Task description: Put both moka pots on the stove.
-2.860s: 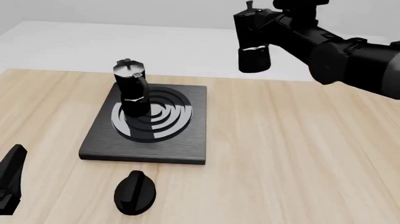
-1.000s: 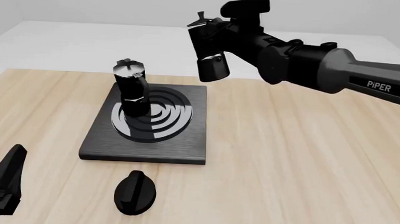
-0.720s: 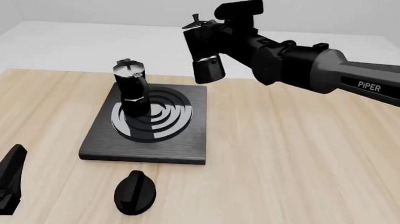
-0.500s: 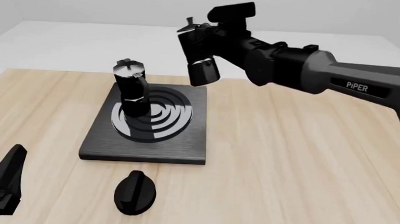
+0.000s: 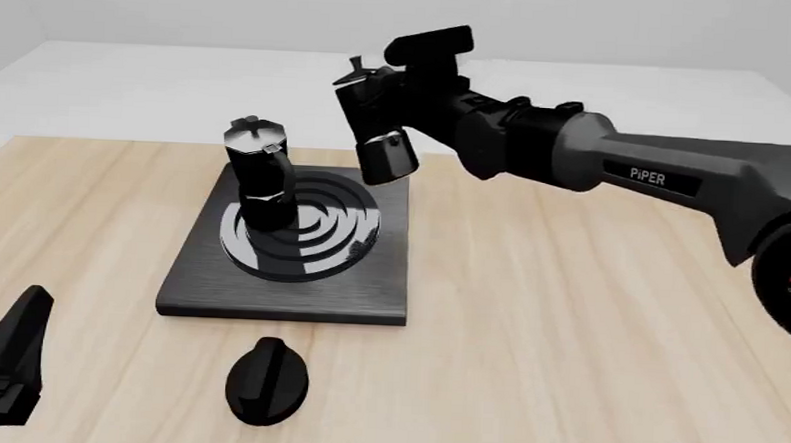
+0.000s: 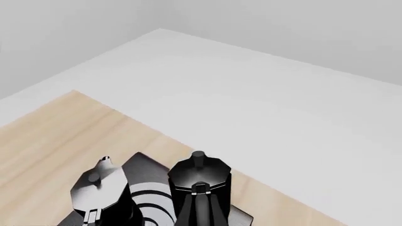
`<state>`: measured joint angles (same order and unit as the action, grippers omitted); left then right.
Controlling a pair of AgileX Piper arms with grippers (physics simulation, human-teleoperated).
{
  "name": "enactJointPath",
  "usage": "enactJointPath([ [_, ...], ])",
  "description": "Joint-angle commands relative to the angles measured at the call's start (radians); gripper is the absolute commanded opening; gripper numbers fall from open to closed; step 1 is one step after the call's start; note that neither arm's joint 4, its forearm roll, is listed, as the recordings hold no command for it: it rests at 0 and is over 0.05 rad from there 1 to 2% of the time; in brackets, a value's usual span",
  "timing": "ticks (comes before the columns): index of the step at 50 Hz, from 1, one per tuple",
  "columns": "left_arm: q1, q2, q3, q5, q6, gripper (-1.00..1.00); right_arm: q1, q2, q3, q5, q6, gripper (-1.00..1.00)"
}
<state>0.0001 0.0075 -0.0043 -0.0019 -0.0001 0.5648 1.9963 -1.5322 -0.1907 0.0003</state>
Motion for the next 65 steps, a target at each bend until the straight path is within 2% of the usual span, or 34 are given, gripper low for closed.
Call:
enactJointPath([
  [1, 0.0, 0.0, 0.0, 0.0, 0.0, 1.0, 0.019, 0.021, -0.063, -0.001, -0.004, -1.0],
  [65, 0.0, 0.0, 0.0, 0.0, 0.0, 1.0, 0.051, 0.148, -0.246, 0.071, 0.018, -1.0],
])
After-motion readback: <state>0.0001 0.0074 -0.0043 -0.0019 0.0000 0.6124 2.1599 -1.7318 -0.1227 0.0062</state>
